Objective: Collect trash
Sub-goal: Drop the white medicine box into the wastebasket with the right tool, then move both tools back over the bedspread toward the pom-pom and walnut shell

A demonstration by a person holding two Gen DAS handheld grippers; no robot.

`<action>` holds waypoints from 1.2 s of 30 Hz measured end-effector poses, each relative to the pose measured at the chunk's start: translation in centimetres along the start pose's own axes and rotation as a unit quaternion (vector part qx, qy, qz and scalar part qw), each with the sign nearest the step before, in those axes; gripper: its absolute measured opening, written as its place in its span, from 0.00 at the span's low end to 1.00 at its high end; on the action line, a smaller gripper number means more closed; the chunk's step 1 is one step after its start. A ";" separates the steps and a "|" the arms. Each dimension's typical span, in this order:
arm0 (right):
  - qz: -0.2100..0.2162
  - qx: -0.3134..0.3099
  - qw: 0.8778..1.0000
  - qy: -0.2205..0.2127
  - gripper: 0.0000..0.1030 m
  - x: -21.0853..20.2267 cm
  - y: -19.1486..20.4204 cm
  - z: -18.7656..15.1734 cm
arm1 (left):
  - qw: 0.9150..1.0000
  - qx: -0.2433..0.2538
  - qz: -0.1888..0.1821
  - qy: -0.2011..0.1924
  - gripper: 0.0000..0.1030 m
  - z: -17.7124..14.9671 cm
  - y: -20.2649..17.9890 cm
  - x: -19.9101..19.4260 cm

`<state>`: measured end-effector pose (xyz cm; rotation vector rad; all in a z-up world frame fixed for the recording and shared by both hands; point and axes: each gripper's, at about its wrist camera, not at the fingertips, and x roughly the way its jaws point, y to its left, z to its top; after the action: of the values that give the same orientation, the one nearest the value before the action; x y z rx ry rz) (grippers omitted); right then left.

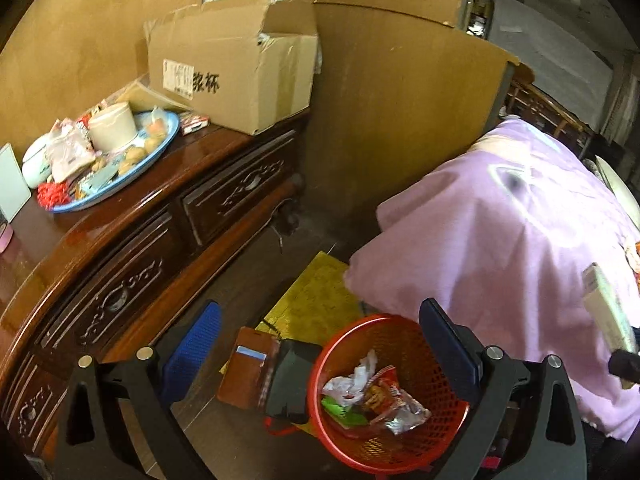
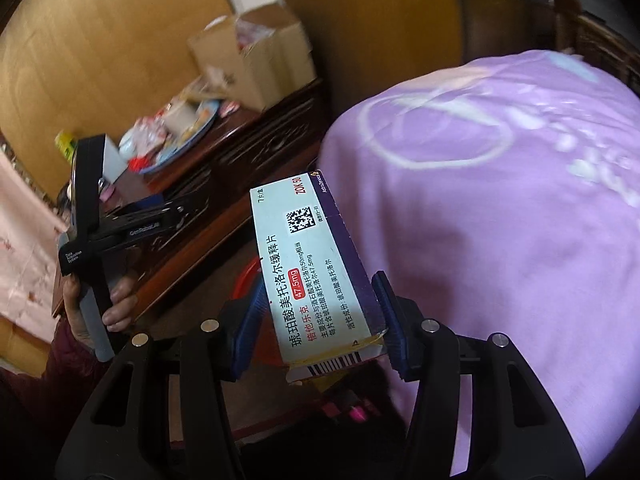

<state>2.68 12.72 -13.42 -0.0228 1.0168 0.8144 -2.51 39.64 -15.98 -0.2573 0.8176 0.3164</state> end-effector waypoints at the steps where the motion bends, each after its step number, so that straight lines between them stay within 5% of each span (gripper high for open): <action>1: 0.007 -0.001 1.000 0.004 0.53 0.6 0.3 0.3 | 1.000 -0.002 0.002 0.002 0.94 -0.1 0.2 0.2; 5: 0.033 0.009 0.999 0.012 0.69 2.9 0.9 1.3 | 1.000 -0.012 0.006 0.012 0.94 -0.4 1.2 1.1; 15: 0.010 0.052 0.999 -0.002 0.69 1.1 -1.6 0.1 | 1.000 -0.018 -0.012 0.018 0.94 -0.4 0.7 0.9; 25: -0.025 0.083 0.993 -0.084 0.69 -6.0 -3.9 -2.3 | 0.997 0.049 -0.051 -0.022 0.94 0.2 -5.3 -3.6; 36: -0.081 0.128 0.973 -0.177 0.74 -15.5 -9.2 -6.7 | 0.983 0.149 -0.086 -0.057 0.94 -0.4 -14.5 -9.3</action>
<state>-0.83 -5.55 -8.48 0.2503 0.7633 0.5105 -3.31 24.50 -7.84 -0.0282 0.7132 0.0427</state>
